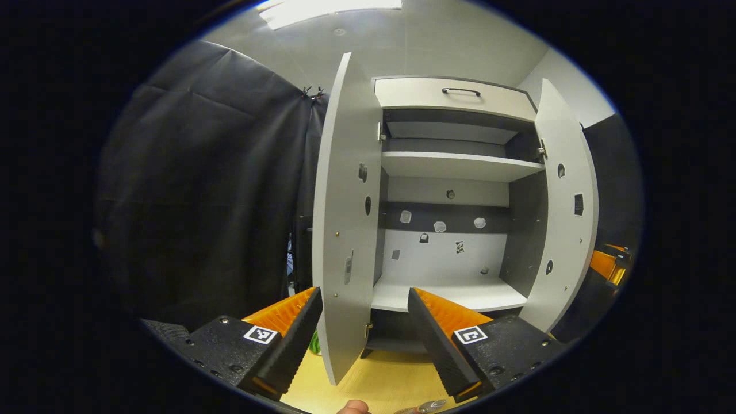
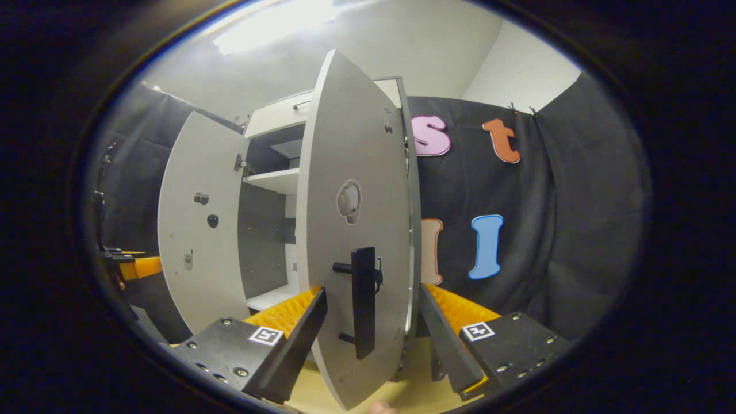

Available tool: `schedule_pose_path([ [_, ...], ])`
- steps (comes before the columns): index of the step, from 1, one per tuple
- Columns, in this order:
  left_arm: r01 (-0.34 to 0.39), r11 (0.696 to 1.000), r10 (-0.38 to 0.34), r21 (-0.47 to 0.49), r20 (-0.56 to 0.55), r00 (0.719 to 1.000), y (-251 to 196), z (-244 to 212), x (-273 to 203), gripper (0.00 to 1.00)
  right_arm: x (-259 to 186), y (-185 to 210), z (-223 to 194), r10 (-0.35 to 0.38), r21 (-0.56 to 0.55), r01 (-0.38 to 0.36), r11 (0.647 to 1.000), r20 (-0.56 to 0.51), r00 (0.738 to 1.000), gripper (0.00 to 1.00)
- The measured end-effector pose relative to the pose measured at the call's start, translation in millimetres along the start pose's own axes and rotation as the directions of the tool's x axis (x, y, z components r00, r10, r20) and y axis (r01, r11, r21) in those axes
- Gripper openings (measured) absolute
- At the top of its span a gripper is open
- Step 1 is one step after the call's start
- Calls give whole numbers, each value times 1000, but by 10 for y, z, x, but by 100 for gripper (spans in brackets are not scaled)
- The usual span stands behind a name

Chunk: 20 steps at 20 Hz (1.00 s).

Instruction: Grasp the bottle in the cabinet with the left hand and place it on the coaster, then close the right door with the right hand and the left door with the left hand.

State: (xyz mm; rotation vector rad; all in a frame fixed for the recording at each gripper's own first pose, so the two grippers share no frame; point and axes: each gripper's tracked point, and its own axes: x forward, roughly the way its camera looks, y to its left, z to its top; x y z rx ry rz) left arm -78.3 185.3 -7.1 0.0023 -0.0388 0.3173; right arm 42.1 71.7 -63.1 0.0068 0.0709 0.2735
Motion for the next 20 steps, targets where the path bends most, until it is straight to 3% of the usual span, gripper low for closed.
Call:
schedule_pose_path([
  [2, -26, 1000, 26, 14, 2, 1000, 101, -6, -13, 96, 89, 88, -5, 22, 4, -22, 1000, -4, 1000, 97],
  [7, -96, 995, 96, 26, 15, 995, 366, 13, -70, 95, 313, 423, -67, 108, 31, -107, 994, -21, 994, 97],
  [11, -164, 986, 164, 11, 7, 986, 616, -53, -140, 92, 441, 958, -86, 230, 50, -229, 972, -29, 973, 97],
  [12, -182, 983, 182, 6, 6, 983, 689, -59, -155, 92, 478, 1058, -76, 248, 43, -247, 968, -28, 968, 93],
  [13, -199, 980, 199, 2, 5, 980, 760, -64, -185, 96, 507, 1132, -79, 266, 35, -265, 964, -27, 964, 93],
  [20, -270, 963, 270, -12, -26, 963, 1107, -191, -260, 96, 543, 1530, -152, 344, 39, -343, 939, -44, 938, 98],
])
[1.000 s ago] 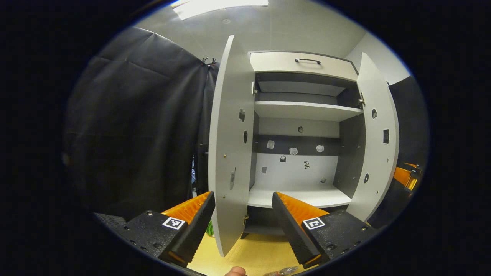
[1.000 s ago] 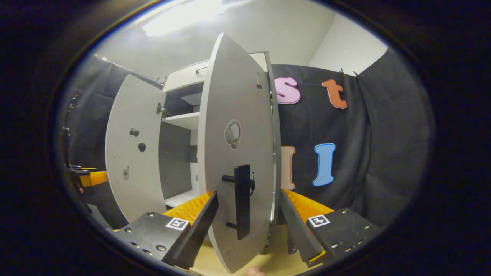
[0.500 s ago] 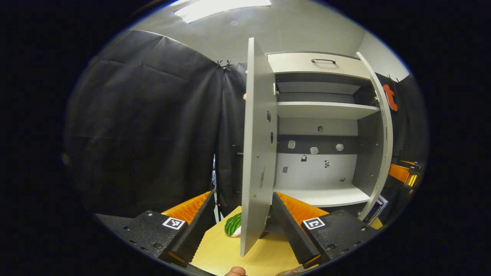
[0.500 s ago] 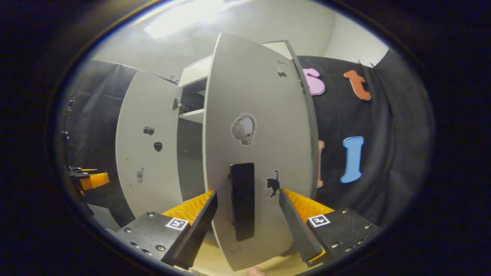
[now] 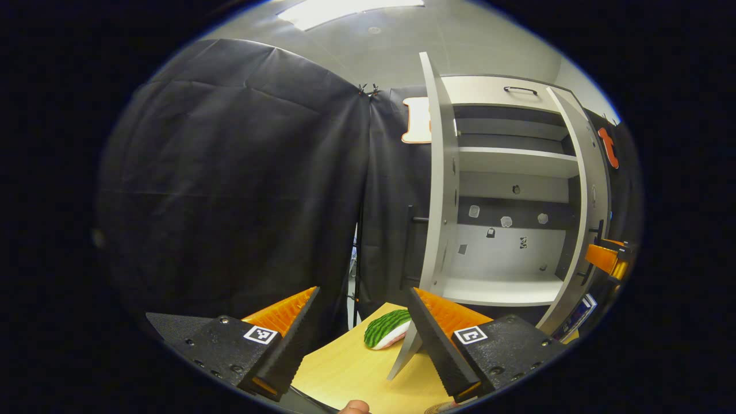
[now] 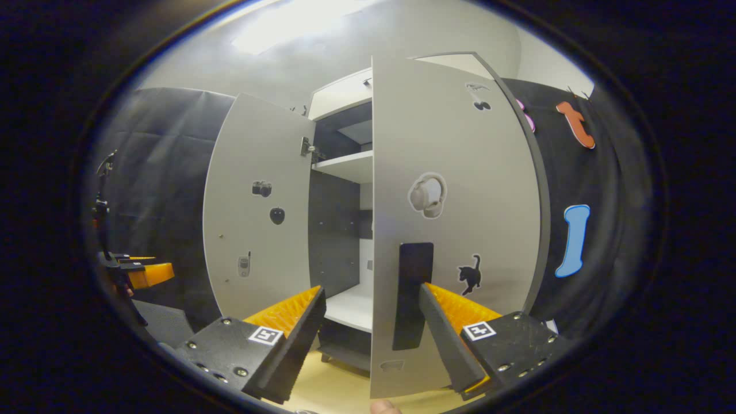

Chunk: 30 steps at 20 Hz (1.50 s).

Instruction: Grasp the bottle in the cabinet with the left hand and place it on the coaster, then close the right door with the right hand and the left door with the left hand.

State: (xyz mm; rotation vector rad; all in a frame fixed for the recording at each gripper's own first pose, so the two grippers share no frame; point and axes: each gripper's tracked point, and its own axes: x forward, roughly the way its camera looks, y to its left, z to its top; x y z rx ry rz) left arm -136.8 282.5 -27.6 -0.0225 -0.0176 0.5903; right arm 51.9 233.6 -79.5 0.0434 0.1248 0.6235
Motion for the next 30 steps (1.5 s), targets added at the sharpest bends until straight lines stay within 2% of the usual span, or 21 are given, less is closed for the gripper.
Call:
schedule_pose_path([
  [2, 2, 1000, -2, -6, -11, 1000, 37, -35, 34, 96, -22, 89, -40, 22, 9, -22, 1000, -9, 1000, 100],
  [4, 5, 1000, -5, -11, -14, 1000, 59, -49, 93, 92, -30, 111, -62, 18, -5, -18, 1000, -12, 1000, 98],
  [7, 25, 1000, -25, -18, -14, 1000, 58, -59, 159, 93, -48, 169, -113, 18, -19, -19, 1000, -19, 1000, 98],
  [8, 31, 999, -31, -19, -14, 999, 60, -72, 192, 96, -54, 184, -121, 17, -22, -17, 1000, -20, 1000, 93],
  [9, 36, 999, -36, -19, -14, 999, 66, -79, 220, 96, -64, 203, -132, 16, -26, -16, 1000, -20, 1000, 98],
  [12, 58, 998, -59, -19, -16, 998, 68, -99, 300, 96, -74, 229, -153, 2, -45, -3, 999, -16, 1000, 98],
  [15, 84, 996, -84, -21, -15, 996, 51, -94, 355, 96, -83, 246, -187, -23, -62, 22, 998, -11, 1000, 98],
  [18, 113, 993, -114, -23, -17, 993, 23, -96, 647, 96, -59, 240, -236, -53, -84, 52, 995, -11, 999, 98],
  [19, 125, 992, -126, -26, -18, 992, -4, -95, 692, 93, -61, 242, -250, -64, -92, 63, 994, -11, 998, 98],
  [22, 163, 986, -164, -32, -23, 986, -70, -107, 844, 96, -87, 214, -287, -104, -114, 102, 988, -12, 994, 98],
  [30, 230, 973, -230, -6, -39, 972, -171, -160, 1071, 96, -196, 80, -408, -195, -106, 191, 976, -30, 980, 98],
])
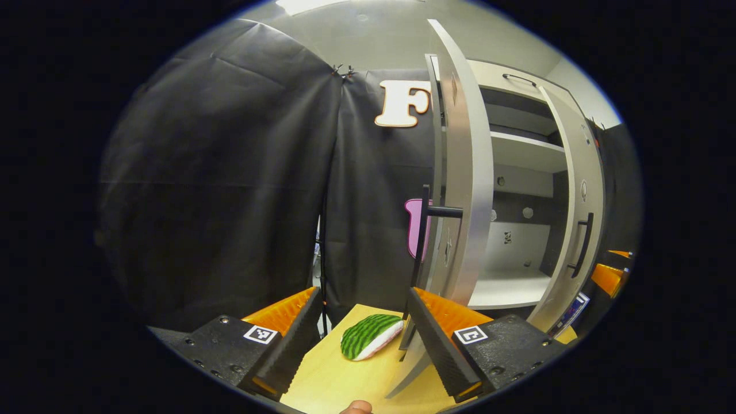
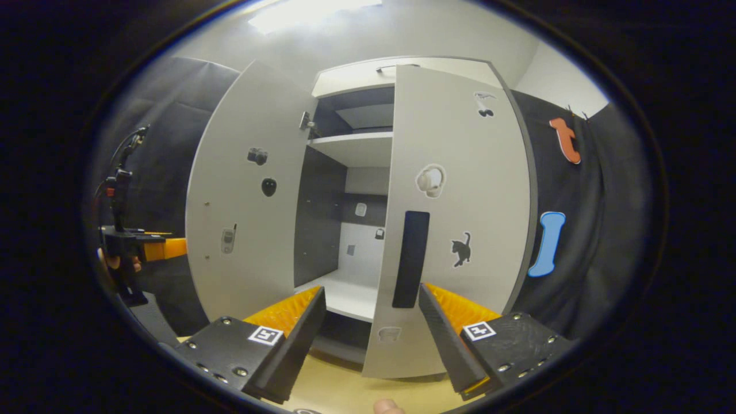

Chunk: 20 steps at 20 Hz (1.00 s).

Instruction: Grasp the bottle in the cabinet with the left hand and place it on the coaster, then close the right door with the right hand and the left door with the left hand.

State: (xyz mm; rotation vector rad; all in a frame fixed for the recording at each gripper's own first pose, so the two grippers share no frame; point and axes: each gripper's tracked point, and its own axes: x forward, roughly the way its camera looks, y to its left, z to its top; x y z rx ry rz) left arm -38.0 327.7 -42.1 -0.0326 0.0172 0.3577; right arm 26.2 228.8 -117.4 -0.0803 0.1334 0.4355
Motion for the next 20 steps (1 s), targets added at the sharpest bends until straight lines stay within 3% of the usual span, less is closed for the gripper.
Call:
schedule_pose_path([
  [4, 59, 998, -59, -1, -9, 998, -109, -11, 18, 90, -27, -21, -24, -10, 4, 10, 1000, -12, 1000, 98],
  [11, 74, 997, -74, 14, 14, 997, -221, 60, -71, 94, -171, -127, -3, -19, 38, 19, 999, -11, 1000, 98],
  [20, 207, 978, -207, 14, 3, 978, -770, 3, -148, 93, -325, -314, -16, -40, 54, 42, 998, -30, 999, 98],
])
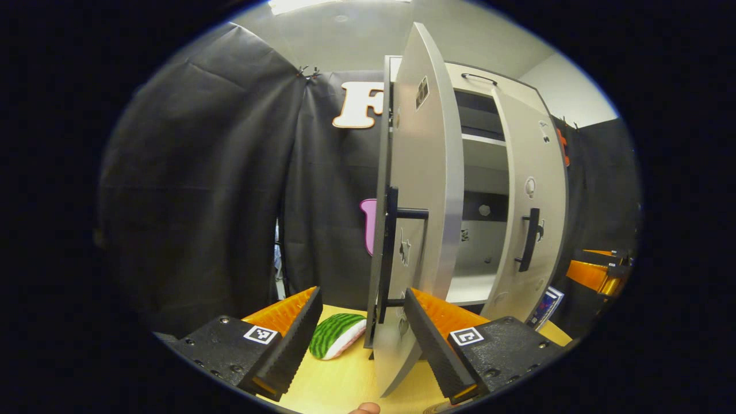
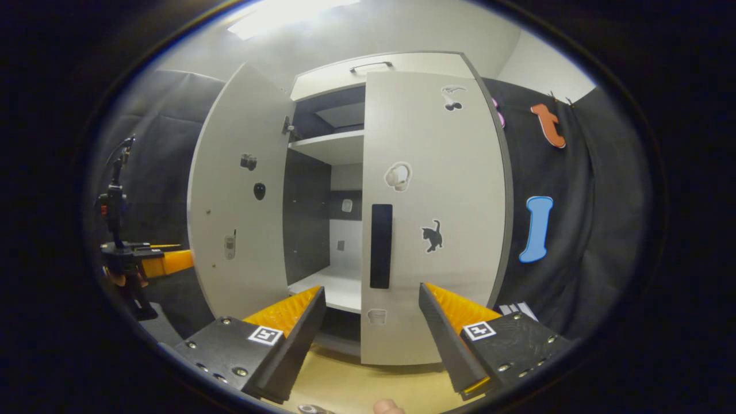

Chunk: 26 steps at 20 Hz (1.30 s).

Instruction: Grasp the bottle in the cabinet with the left hand and place it on the coaster, then close the right door with the right hand and the left door with the left hand.

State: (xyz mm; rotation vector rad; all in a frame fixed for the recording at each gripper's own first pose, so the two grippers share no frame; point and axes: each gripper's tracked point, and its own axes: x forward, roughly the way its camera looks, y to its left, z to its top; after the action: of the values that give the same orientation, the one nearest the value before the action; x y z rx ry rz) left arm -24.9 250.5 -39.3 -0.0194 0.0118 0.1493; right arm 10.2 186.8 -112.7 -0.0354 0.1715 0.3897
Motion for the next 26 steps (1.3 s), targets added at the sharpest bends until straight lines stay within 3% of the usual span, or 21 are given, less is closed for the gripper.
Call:
schedule_pose_path([
  [10, 109, 993, -109, -52, 0, 994, -514, -69, 205, 94, -200, -306, -32, -83, -57, 82, 995, -16, 996, 98],
  [22, 196, 977, -197, -83, -6, 980, -622, -77, 254, 95, -289, -588, -55, -140, -96, 138, 986, -15, 990, 98],
  [24, 213, 973, -215, -89, -7, 977, -650, -88, 268, 90, -297, -639, -83, -148, -100, 146, 984, -20, 989, 98],
  [26, 231, 969, -233, -89, -10, 972, -617, -116, 291, 99, -308, -686, -98, -156, -100, 153, 983, -21, 988, 98],
])
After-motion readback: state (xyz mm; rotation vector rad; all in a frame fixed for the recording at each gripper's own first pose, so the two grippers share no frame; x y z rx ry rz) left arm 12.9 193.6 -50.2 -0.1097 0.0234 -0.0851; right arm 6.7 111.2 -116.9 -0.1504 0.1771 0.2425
